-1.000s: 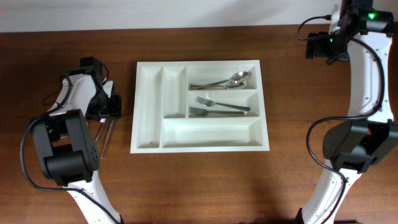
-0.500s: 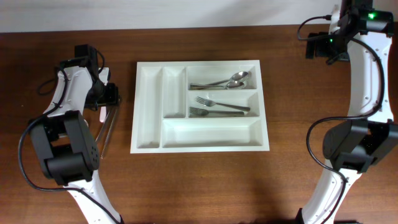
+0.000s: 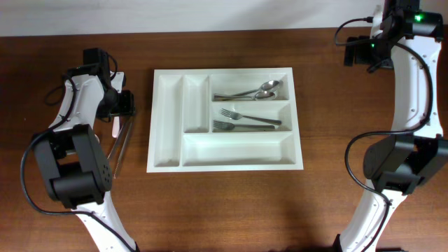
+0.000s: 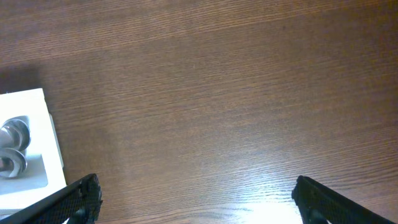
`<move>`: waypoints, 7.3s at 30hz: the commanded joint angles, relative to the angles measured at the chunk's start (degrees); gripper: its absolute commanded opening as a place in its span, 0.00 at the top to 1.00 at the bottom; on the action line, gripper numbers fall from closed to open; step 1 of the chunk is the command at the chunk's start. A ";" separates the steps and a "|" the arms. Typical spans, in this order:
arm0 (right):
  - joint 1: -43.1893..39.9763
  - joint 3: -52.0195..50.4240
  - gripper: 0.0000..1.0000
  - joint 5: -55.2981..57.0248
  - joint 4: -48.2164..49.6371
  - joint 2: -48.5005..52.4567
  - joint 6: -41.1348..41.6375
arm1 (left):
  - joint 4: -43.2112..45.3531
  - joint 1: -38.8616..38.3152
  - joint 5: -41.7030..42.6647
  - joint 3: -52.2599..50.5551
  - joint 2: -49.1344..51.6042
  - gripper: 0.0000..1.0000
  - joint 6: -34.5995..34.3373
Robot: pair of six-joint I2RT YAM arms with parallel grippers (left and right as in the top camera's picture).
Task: Pack container
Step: 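Lower the left gripper onto the tongs and close on them, then lift the tongs upward with the left gripper, then carry the tongs into the tray's bottom compartment and release, then move the left gripper back to the white plastic knife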
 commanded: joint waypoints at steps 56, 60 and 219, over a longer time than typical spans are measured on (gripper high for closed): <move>0.22 -0.15 0.01 0.70 0.13 0.20 0.70 | -8.37 -0.59 2.21 0.20 8.20 0.83 2.23; 0.22 -0.15 0.01 0.70 0.13 0.20 0.70 | -8.17 -0.59 2.21 0.20 8.22 0.84 2.23; 0.22 -0.15 0.01 0.70 0.13 0.20 0.70 | -34.10 0.04 -3.37 39.85 8.39 0.42 -6.69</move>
